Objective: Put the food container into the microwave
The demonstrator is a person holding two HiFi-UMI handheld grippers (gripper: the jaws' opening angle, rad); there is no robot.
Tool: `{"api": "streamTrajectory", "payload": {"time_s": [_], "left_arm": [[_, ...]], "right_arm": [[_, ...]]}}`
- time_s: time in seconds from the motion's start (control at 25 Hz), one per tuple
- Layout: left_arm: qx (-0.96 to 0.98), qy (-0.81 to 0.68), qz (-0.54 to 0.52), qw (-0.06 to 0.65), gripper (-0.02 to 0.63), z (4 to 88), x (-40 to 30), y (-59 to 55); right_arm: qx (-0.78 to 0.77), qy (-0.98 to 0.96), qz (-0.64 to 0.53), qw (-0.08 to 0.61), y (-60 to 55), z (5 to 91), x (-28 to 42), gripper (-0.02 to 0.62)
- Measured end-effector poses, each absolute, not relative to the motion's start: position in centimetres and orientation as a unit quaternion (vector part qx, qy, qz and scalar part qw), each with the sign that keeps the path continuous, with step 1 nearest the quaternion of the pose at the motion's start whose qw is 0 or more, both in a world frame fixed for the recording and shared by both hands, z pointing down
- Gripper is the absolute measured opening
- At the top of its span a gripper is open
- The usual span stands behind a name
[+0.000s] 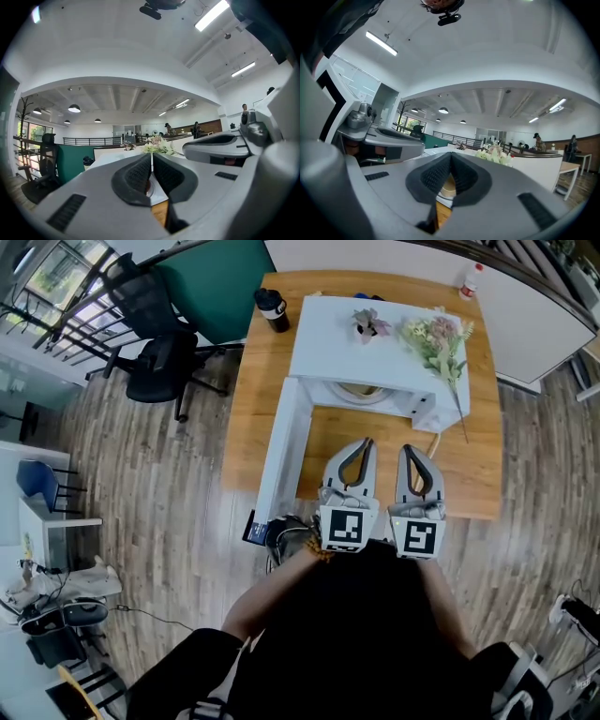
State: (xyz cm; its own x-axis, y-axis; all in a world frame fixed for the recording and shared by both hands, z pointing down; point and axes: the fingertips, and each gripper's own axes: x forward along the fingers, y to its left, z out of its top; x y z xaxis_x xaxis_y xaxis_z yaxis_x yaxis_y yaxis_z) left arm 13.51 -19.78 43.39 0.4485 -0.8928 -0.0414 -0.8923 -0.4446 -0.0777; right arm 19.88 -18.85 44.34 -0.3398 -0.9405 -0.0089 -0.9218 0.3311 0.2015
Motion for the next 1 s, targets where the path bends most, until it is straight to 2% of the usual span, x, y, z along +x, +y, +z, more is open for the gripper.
{"api": "streamTrajectory", "payload": {"time_s": [1.0], "left_arm": [[-0.846, 0.532, -0.002, 0.044, 0.032, 43.7, 13.4, -19.8]], "right_arm": [[0.541, -0.833, -0.080, 0.084, -18.7, 46.2, 19.2, 0.005]]}}
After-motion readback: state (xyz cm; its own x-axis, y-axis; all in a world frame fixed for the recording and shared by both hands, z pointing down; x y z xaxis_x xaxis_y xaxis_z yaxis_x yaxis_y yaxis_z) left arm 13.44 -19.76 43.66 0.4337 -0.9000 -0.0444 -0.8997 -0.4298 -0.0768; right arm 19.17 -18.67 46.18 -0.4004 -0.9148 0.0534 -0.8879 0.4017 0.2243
